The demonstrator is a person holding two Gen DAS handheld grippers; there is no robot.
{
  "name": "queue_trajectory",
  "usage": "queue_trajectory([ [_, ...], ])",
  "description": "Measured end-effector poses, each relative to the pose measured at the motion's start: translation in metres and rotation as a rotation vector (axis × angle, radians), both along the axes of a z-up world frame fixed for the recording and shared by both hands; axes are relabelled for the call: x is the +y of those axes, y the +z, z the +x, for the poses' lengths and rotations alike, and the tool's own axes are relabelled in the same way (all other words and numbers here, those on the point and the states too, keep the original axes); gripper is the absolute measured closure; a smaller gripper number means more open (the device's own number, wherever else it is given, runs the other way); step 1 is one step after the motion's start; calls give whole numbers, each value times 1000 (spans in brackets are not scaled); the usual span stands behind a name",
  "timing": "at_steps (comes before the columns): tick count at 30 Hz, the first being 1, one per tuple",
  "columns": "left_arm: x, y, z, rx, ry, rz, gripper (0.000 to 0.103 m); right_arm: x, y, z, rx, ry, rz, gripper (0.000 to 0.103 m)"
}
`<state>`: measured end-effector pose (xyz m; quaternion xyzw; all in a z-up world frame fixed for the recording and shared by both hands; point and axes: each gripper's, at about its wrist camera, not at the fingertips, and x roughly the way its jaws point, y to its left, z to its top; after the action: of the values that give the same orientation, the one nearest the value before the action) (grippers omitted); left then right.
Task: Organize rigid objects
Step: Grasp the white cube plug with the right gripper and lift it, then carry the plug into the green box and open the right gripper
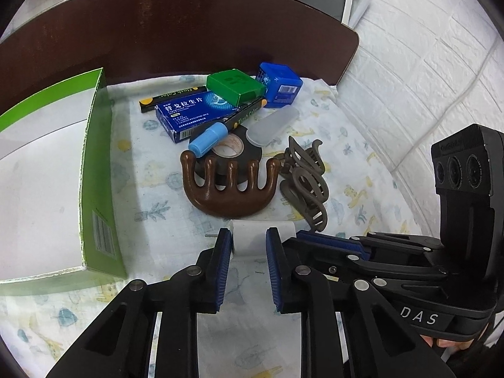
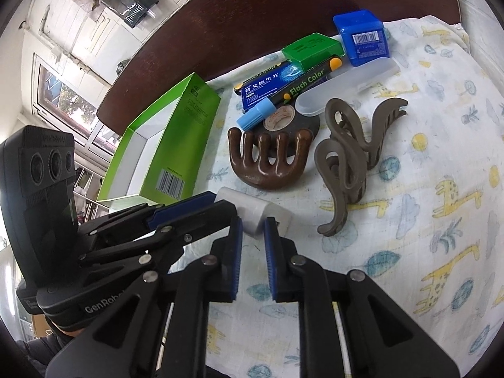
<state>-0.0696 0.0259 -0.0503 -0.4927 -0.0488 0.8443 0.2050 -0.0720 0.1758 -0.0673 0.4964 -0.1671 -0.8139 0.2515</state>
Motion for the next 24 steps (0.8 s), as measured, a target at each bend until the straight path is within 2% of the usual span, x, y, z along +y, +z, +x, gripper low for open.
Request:
queue_trajectory([
  [6,-8,18,4,55,20,-10,83,-7,15,2,49,18,2,88],
  [13,-31,53,11,154,61,-18,83,-24,46,-1,140,67,6,88],
  [19,-70,80,18,226,148,-39,83,-60,73,-9,214,146,-14,88],
  [24,-110,88,23,252,235,-48,83,-104,85,-16,253,232,-30,88],
])
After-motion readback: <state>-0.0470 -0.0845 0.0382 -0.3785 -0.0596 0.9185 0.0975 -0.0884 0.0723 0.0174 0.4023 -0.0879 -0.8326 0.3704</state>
